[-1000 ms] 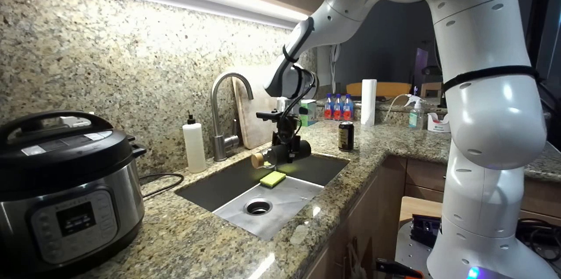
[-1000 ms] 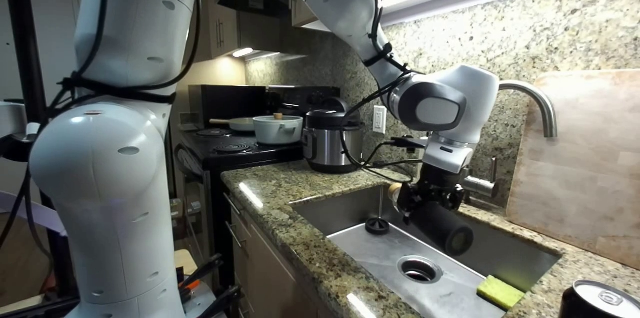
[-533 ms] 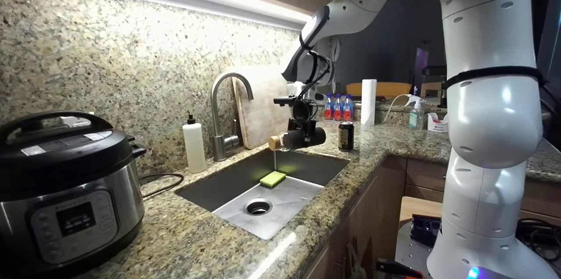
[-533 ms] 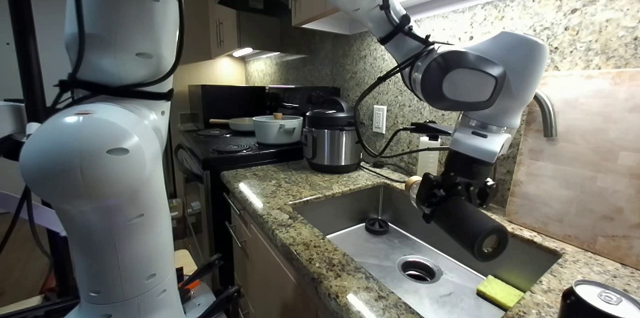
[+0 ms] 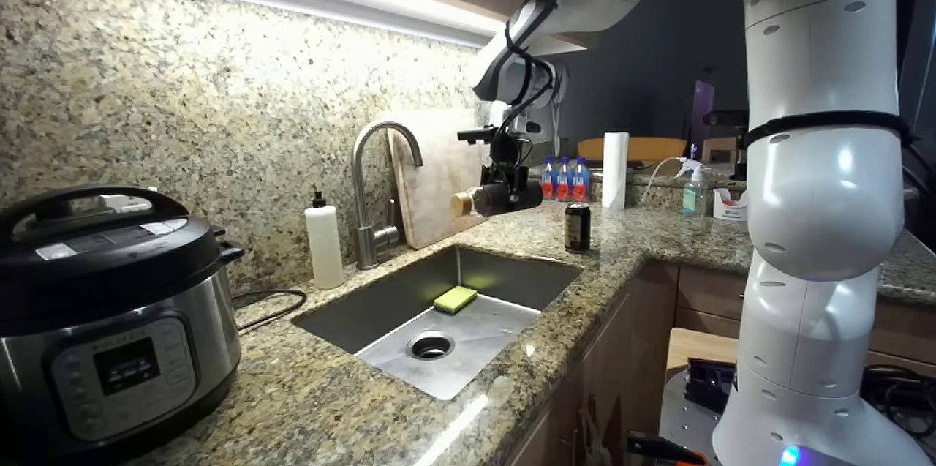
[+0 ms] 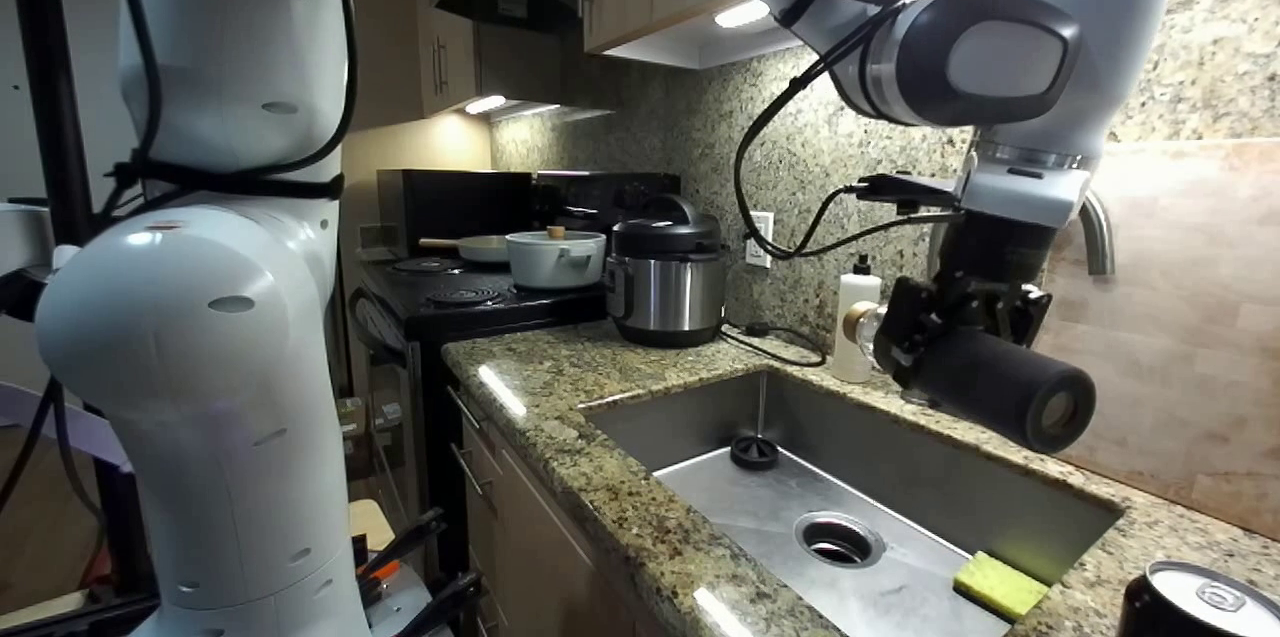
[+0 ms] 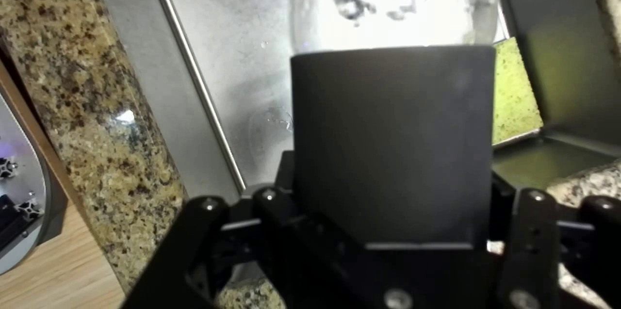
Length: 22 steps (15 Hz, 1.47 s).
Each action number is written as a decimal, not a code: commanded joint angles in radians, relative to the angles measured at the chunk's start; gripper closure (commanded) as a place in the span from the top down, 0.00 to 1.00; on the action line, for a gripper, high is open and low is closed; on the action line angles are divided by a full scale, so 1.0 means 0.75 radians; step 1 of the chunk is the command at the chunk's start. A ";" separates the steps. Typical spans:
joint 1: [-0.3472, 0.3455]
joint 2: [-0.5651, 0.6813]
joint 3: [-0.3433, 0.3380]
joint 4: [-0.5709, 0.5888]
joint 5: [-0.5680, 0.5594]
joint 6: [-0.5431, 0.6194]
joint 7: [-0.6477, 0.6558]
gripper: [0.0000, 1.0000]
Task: Remove the bottle from the sink
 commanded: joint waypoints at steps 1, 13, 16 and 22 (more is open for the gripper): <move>-0.060 -0.057 -0.018 0.060 0.006 -0.088 -0.035 0.54; -0.216 0.045 -0.084 0.324 0.228 -0.148 -0.156 0.54; -0.268 0.103 -0.094 0.394 0.331 -0.170 -0.179 0.54; -0.371 0.223 -0.097 0.528 0.472 -0.228 -0.194 0.54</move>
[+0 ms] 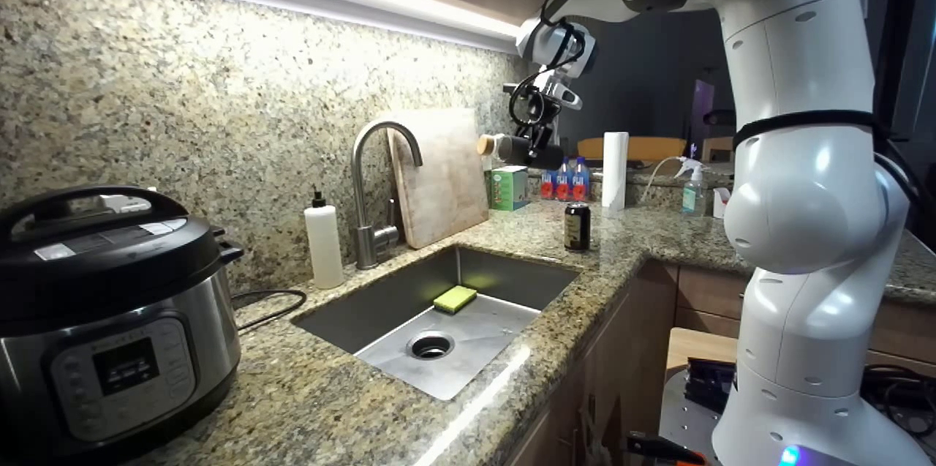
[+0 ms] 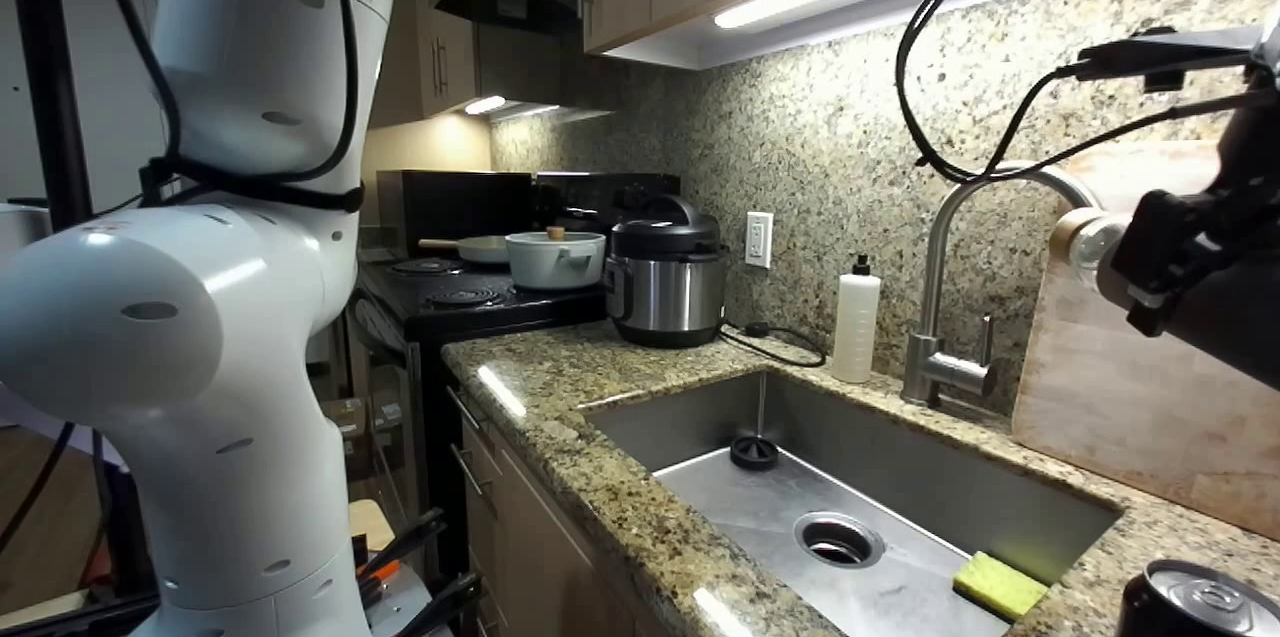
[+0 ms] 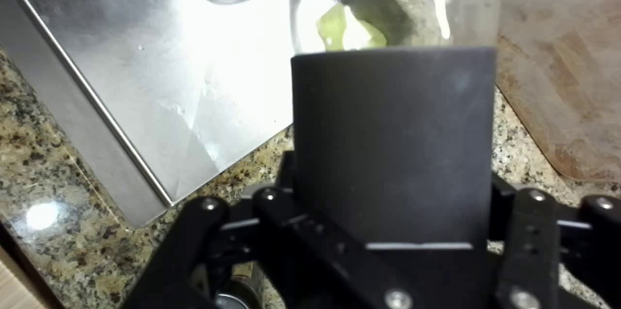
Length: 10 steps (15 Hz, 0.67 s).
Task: Remove the bottle from the sink
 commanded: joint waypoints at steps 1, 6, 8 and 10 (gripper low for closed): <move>-0.084 0.074 0.001 0.113 0.117 -0.086 -0.039 0.54; -0.190 0.157 -0.001 0.176 0.211 -0.145 -0.028 0.54; -0.225 0.183 0.001 0.190 0.222 -0.149 -0.014 0.54; -0.248 0.203 -0.001 0.201 0.213 -0.136 0.020 0.54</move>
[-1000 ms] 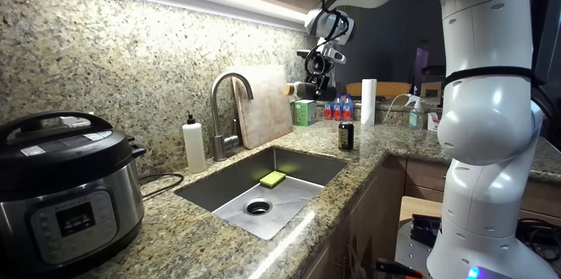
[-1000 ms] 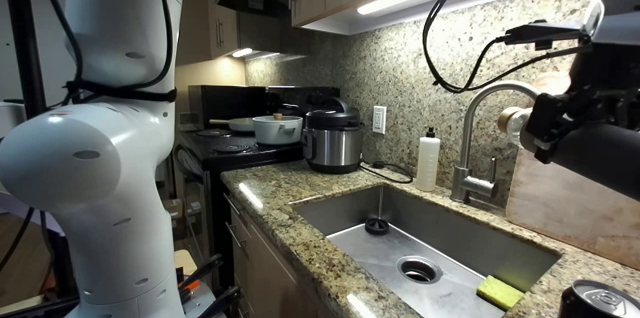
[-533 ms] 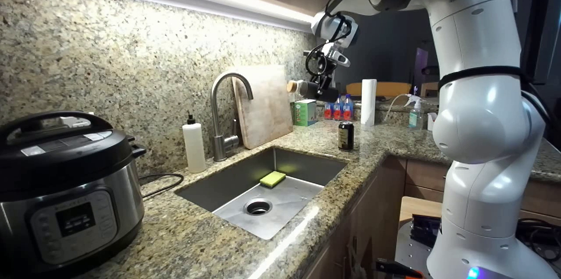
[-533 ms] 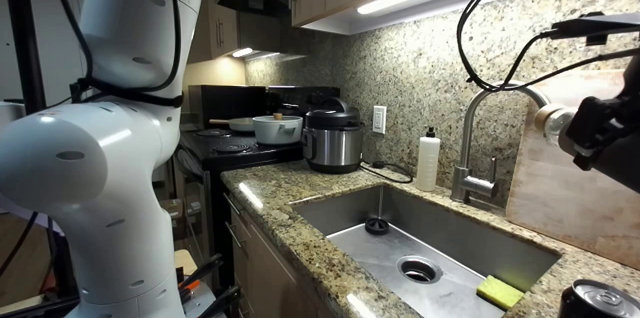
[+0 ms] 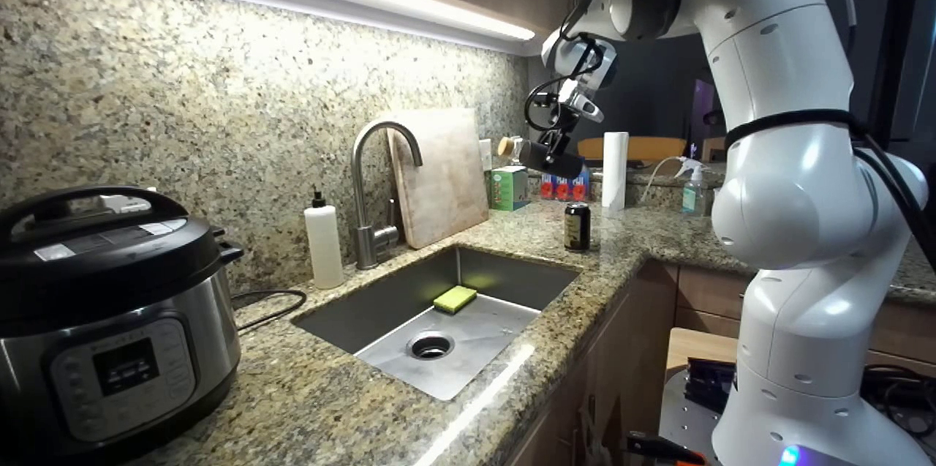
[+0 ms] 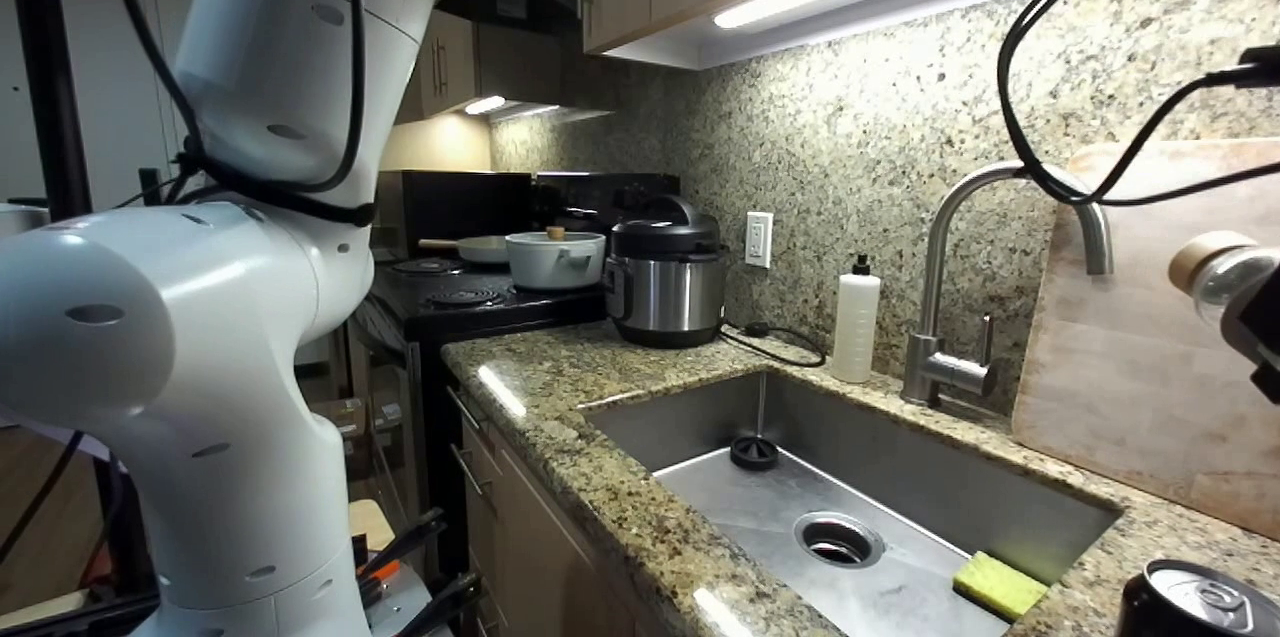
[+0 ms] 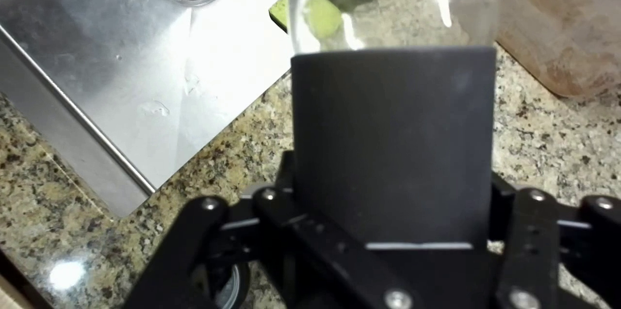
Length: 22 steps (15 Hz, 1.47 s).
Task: Remove the bottle from the sink
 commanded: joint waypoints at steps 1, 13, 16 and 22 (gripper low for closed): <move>-0.049 0.045 -0.002 0.064 0.010 -0.027 0.059 0.54; -0.128 0.227 0.007 0.226 -0.032 -0.019 0.393 0.54; -0.164 0.287 0.033 0.279 -0.023 -0.028 0.408 0.54; -0.238 0.426 0.098 0.411 -0.023 -0.048 0.449 0.54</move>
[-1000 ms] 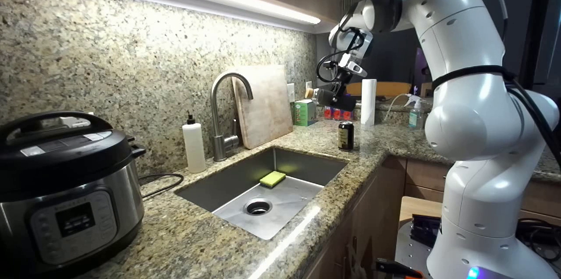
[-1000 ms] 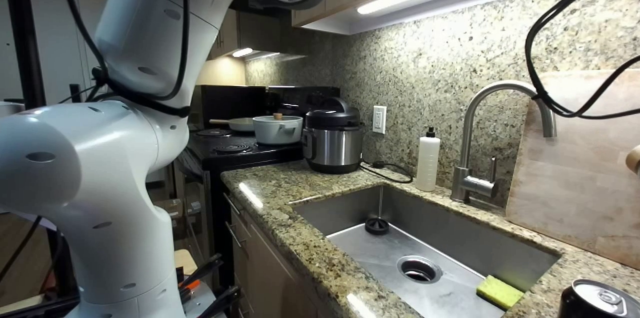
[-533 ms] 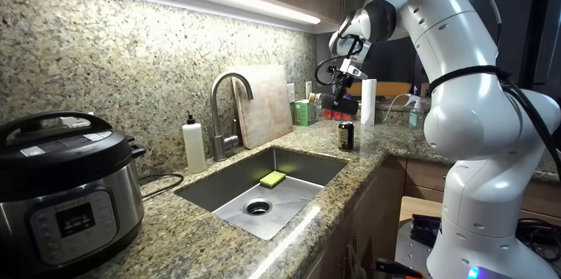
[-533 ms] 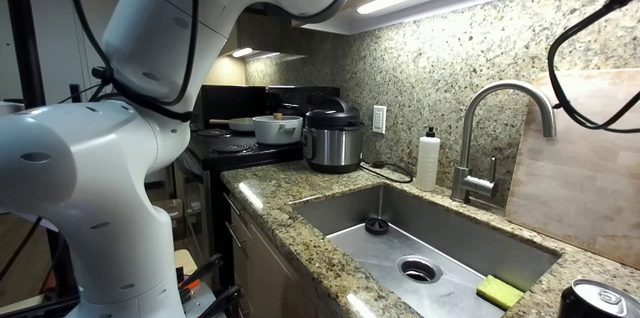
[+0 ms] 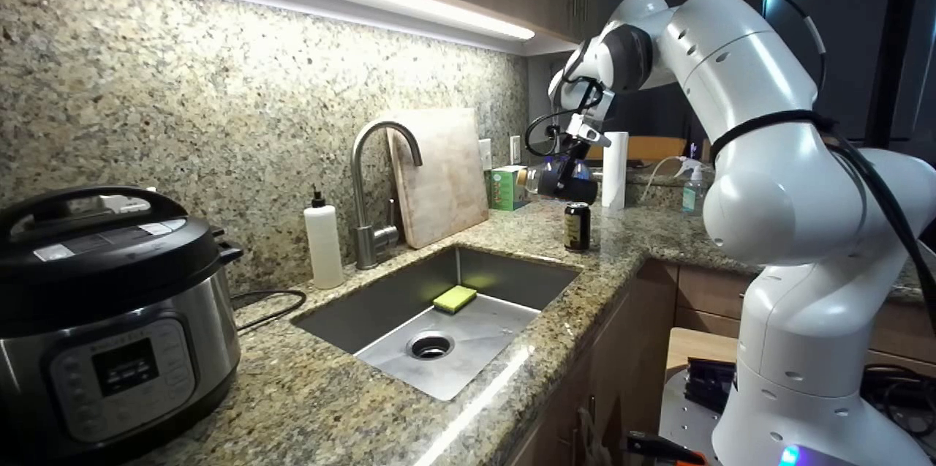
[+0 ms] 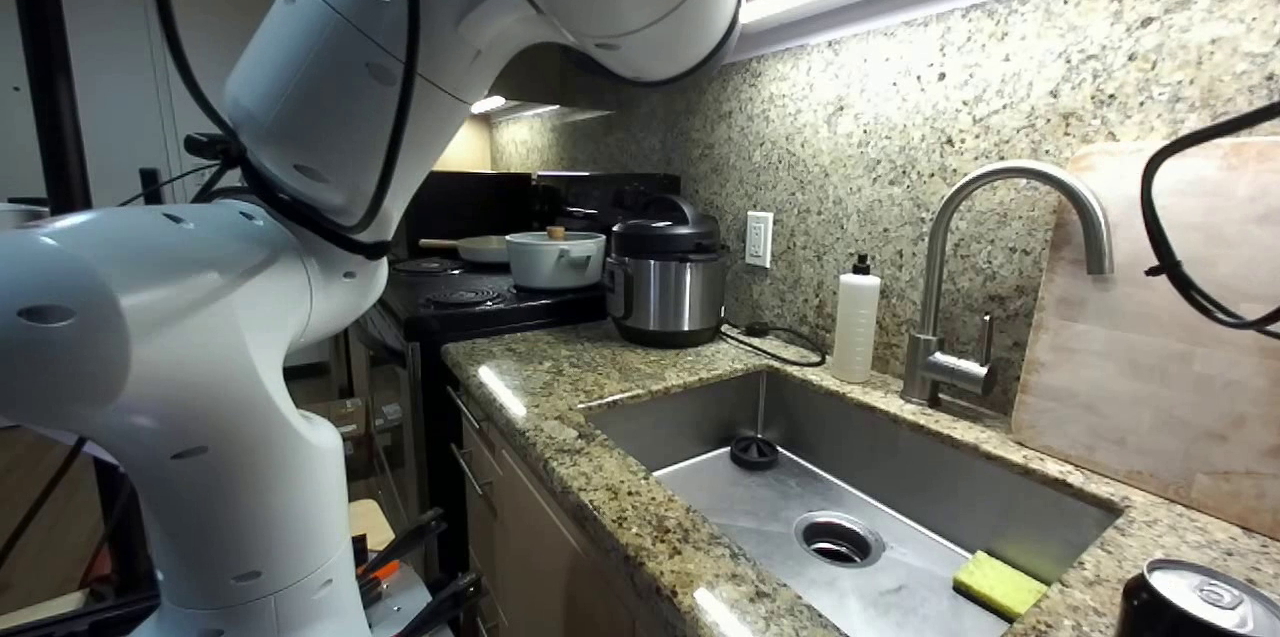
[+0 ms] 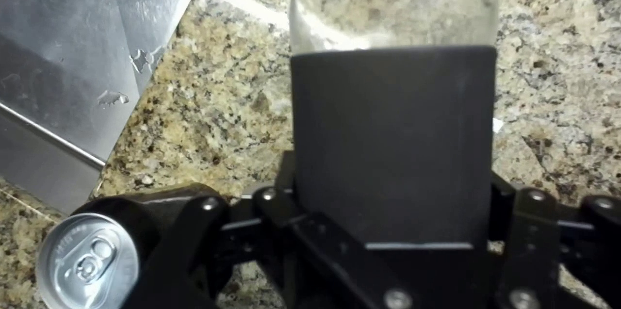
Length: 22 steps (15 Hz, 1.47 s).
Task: Remove the bottle from the sink
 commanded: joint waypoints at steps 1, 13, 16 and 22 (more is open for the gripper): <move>-0.068 0.078 0.055 0.125 -0.002 -0.048 0.080 0.54; -0.212 0.301 0.152 0.347 -0.014 -0.135 0.220 0.54; -0.240 0.354 0.175 0.410 -0.022 -0.168 0.242 0.54; -0.274 0.415 0.206 0.516 -0.050 -0.229 0.297 0.54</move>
